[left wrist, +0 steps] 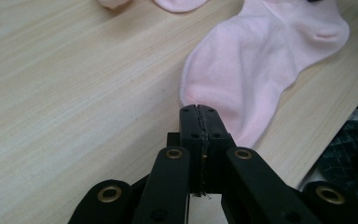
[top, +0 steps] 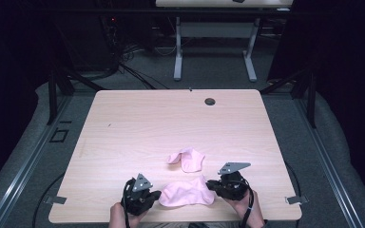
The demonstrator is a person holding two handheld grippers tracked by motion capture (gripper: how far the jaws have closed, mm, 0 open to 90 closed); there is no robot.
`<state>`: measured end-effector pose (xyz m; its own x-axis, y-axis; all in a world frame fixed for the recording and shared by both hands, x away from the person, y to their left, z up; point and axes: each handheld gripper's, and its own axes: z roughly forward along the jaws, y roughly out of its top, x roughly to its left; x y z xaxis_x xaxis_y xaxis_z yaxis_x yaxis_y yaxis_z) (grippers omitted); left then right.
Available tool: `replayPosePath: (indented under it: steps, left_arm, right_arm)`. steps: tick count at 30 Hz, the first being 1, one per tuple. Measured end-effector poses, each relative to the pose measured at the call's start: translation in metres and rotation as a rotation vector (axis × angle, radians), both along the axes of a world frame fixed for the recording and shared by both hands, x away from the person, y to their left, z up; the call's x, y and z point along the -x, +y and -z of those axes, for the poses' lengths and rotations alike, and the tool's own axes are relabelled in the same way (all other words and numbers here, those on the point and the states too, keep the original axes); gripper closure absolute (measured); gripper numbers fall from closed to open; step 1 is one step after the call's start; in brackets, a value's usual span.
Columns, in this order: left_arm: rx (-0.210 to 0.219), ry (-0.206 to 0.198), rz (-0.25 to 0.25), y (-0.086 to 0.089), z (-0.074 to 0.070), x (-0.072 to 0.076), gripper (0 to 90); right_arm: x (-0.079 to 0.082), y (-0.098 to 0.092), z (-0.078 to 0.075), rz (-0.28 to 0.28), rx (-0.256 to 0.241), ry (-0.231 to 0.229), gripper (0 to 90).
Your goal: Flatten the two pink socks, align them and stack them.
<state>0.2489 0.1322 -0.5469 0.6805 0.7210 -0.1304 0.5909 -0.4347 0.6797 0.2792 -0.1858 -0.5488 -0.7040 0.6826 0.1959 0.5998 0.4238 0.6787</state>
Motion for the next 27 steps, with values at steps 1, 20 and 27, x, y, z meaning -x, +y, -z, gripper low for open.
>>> replayPosePath:
  steps: [1, 20, 27]
  left_arm:
    - [-0.001, 0.001, 0.004, 0.001, -0.001, -0.002, 90.0]
    - [-0.045, 0.087, 0.025, 0.002, 0.014, -0.017, 90.0]
    - [-0.056, 0.078, 0.021, 0.002, 0.015, -0.015, 90.0]
  right_arm:
    - [0.002, -0.001, -0.001, 0.006, -0.002, 0.001, 83.3]
    - [0.011, 0.002, 0.014, 0.066, 0.054, 0.024, 82.2]
    - [0.013, 0.001, 0.017, 0.064, 0.078, 0.024, 80.4]
